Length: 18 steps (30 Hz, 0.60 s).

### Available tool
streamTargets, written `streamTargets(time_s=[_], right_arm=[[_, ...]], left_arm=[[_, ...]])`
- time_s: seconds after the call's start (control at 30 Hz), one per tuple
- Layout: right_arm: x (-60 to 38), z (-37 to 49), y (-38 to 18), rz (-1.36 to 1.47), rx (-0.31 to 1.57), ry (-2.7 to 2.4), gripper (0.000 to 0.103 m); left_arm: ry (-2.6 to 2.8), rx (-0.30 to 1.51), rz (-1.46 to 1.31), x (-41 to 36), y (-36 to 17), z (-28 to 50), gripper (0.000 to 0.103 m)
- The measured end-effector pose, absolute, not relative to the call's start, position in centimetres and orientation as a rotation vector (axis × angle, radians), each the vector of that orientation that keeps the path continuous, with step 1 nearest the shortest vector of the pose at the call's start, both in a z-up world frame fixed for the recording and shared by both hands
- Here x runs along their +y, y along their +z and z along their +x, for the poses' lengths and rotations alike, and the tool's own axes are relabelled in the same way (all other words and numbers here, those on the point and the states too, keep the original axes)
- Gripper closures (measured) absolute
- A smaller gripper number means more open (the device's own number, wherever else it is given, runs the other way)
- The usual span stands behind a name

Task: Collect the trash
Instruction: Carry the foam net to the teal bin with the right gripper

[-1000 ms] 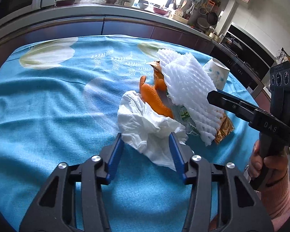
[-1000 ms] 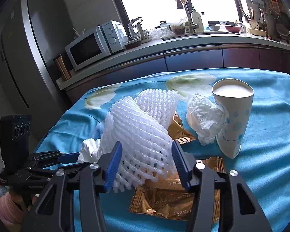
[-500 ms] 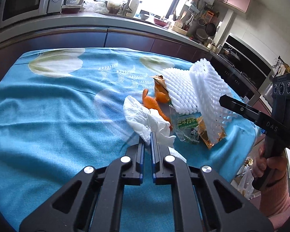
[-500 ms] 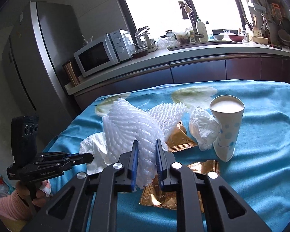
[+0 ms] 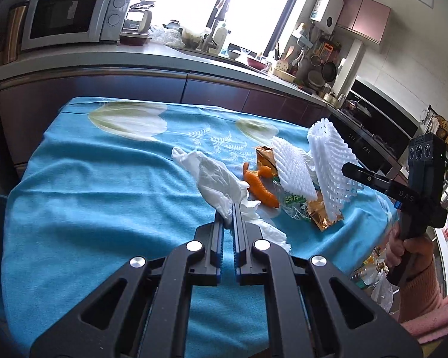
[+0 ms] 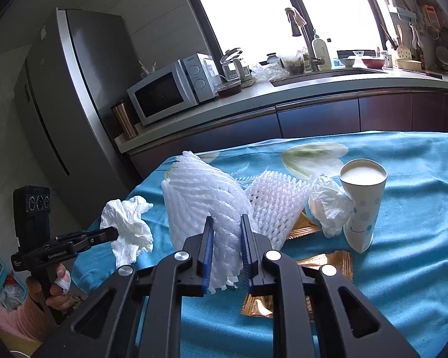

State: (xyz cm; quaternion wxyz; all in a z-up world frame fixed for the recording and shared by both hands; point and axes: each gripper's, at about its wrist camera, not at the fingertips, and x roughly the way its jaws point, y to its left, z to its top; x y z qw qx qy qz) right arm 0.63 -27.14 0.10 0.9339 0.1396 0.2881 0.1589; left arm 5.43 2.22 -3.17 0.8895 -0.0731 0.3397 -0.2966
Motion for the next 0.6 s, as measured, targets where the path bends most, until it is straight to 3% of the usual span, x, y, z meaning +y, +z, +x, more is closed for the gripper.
streamTargets(time_s=[0.6], right_arm=[[-15.1, 4.8, 0.4, 0.239, 0.63, 0.635, 0.087]], left_arm=[[-0.41, 0.611, -0.182, 12.1, -0.3, 2.2, 0.097]])
